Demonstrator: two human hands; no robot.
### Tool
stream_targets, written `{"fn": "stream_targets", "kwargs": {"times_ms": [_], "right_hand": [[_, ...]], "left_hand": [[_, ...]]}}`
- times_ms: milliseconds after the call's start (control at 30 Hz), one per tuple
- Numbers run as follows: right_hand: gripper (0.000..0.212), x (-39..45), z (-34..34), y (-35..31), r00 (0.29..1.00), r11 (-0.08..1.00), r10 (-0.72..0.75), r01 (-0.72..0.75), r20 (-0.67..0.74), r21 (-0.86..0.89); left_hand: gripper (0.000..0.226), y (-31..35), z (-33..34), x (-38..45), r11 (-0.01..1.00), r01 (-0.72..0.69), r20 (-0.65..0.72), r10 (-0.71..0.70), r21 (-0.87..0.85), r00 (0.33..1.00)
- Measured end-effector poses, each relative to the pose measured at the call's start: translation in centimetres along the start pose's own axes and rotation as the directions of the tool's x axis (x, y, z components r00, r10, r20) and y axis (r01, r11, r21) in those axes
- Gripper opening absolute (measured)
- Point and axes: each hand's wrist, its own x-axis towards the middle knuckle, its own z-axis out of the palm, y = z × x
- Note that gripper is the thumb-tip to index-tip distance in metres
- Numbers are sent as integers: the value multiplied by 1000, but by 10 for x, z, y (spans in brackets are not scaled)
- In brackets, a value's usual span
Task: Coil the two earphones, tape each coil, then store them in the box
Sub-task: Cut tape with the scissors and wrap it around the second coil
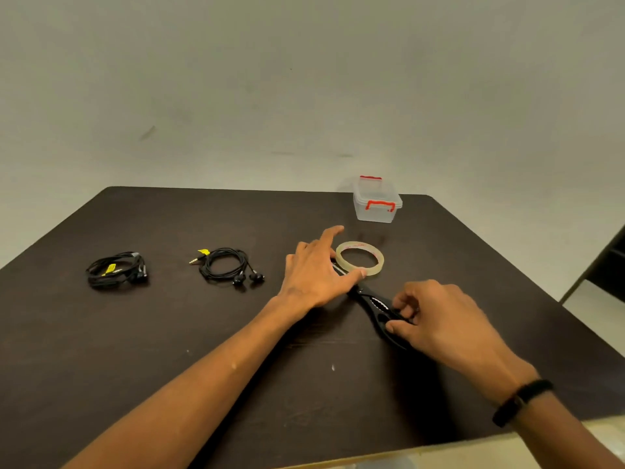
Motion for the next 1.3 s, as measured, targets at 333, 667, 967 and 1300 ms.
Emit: {"fn": "stream_targets", "kwargs": {"times_ms": [333,667,967,1300], "right_hand": [[32,8,-24,6,986,996,-60,68,154,-52],[45,7,-38,22,945,986,-160,137,286,98],[55,11,-38,72,937,936,-309,268,165,230],[55,96,13,17,969,722,164,11,-186,692]], "left_hand": [[44,-11,10,5,990,77,-94,-88,-117,992],[18,-18,13,5,995,57,-167,-70,-79,983],[12,-19,12,3,996,35,-221,-53,-82,974],[8,-17,12,0,999,26,-196,-35,-46,980]]}}
